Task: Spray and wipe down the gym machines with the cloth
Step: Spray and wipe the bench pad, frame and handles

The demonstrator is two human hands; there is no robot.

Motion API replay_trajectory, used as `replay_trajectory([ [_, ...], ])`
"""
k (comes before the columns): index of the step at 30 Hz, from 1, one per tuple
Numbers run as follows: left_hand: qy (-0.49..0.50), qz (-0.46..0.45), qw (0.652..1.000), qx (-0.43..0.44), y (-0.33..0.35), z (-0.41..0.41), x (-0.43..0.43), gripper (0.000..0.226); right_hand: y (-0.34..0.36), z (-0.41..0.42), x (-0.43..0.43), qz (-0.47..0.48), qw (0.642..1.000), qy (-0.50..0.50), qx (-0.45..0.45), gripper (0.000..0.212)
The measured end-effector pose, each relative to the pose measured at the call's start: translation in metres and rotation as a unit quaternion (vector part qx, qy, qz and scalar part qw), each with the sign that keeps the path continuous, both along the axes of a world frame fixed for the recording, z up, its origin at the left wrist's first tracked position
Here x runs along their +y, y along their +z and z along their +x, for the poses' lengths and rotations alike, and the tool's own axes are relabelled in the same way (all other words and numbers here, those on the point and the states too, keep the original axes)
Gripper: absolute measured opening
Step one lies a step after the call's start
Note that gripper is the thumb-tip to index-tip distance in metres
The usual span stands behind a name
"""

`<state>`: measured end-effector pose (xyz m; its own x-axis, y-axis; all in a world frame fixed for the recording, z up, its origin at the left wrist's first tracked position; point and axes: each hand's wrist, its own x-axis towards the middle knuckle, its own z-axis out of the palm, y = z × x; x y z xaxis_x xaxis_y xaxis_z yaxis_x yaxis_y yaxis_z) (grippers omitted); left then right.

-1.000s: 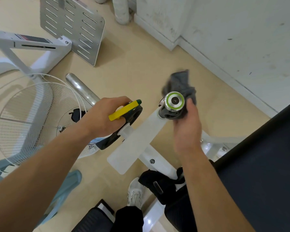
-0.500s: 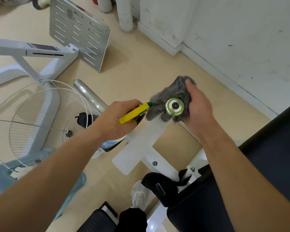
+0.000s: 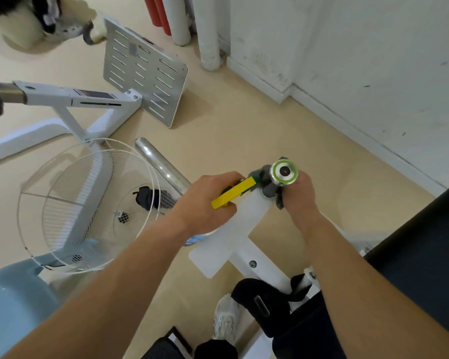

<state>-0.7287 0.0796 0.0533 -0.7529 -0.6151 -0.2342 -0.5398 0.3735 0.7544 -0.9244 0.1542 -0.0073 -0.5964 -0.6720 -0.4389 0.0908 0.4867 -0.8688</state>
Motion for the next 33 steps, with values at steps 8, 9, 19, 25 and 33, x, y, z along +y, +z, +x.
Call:
replay_trajectory([
  [8,0.033,0.006,0.999,0.011,0.011,0.006,0.013,0.044,0.047,0.004,0.038,-0.136,0.948,-0.105,-0.268,0.026],
  [9,0.038,0.006,0.999,0.012,0.011,0.006,0.013,0.044,0.051,0.005,0.041,-0.164,0.938,-0.109,-0.285,0.027],
  [19,0.017,-0.015,1.0,0.005,0.01,0.019,0.021,0.038,-0.006,0.004,0.012,-0.007,0.997,-0.063,-0.052,0.028],
  [25,0.041,-0.001,0.999,0.002,0.023,0.033,0.032,0.045,0.027,0.008,0.034,-0.148,0.951,-0.077,-0.26,0.032],
  [33,0.155,0.056,0.986,0.02,0.05,0.065,0.049,0.043,0.081,0.07,0.069,-0.083,0.873,-0.254,-0.407,0.022],
])
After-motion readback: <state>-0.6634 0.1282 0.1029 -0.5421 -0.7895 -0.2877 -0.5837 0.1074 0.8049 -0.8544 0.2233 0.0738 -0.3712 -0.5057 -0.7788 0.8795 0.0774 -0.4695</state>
